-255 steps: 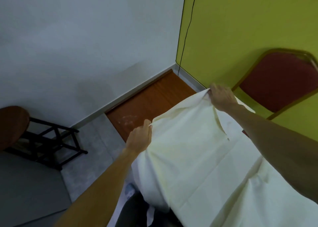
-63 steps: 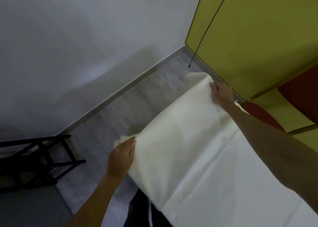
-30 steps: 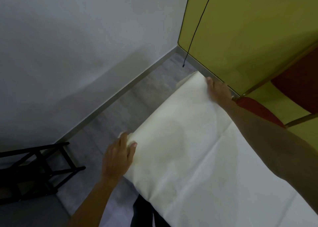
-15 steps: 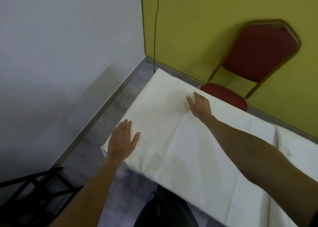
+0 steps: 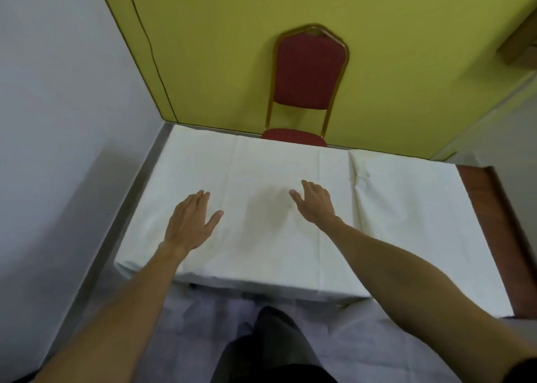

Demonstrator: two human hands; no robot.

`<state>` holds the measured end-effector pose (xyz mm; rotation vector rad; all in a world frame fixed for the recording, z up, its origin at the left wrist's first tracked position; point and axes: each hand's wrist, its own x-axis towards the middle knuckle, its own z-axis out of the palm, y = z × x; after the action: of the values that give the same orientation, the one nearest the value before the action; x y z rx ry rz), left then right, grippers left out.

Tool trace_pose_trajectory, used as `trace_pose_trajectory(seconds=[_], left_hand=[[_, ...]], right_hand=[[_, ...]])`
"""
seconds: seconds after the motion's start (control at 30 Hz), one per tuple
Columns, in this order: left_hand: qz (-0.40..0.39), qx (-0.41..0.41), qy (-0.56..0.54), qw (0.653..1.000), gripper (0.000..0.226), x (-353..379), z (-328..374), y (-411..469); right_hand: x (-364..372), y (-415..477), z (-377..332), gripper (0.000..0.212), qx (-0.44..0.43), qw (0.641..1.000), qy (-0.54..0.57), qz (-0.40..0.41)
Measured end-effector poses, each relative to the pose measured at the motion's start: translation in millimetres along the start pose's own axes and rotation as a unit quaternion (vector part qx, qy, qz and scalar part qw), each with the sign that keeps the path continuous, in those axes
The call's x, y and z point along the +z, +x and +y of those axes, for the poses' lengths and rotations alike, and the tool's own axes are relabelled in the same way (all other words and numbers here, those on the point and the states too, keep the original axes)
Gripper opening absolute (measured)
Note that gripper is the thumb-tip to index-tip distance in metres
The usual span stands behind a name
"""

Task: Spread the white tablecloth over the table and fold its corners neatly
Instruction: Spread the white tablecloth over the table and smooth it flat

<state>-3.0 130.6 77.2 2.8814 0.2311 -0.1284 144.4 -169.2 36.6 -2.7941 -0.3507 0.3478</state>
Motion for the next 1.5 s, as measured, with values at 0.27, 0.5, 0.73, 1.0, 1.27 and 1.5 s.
trace_pose_trajectory(seconds=[0.27, 0.5, 0.73, 1.0, 1.27, 1.5], left_hand=[[-0.036, 0.150, 0.003, 0.988, 0.074, 13.2, 118.4, 56.8], [-0.056, 0.258, 0.005, 0.965, 0.062, 38.2, 234.3, 110.2], [-0.070, 0.351, 0.013, 0.934, 0.059, 70.3, 337.7, 147.8], [-0.113, 0.448, 0.077, 0.883, 0.058, 115.0, 441.3, 195.9], [-0.165, 0.479, 0.137, 0.851, 0.065, 172.8, 521.4, 236.9], [-0.212, 0.499, 0.227, 0.809, 0.076, 214.8, 549.3, 282.6]], right_hand=[[-11.1, -79.8, 121.5, 0.057, 0.111, 0.993, 0.010, 0.044], [-15.6, -132.4, 211.6, 0.057, 0.216, 0.972, 0.031, 0.092], [-14.2, -170.8, 288.8, 0.071, 0.303, 0.942, 0.055, 0.135], [9.3, -202.0, 336.5, 0.076, 0.397, 0.903, 0.074, 0.147], [31.0, -198.2, 349.5, 0.083, 0.418, 0.889, 0.097, 0.160], [30.7, -196.7, 380.0, 0.090, 0.444, 0.874, 0.075, 0.181]])
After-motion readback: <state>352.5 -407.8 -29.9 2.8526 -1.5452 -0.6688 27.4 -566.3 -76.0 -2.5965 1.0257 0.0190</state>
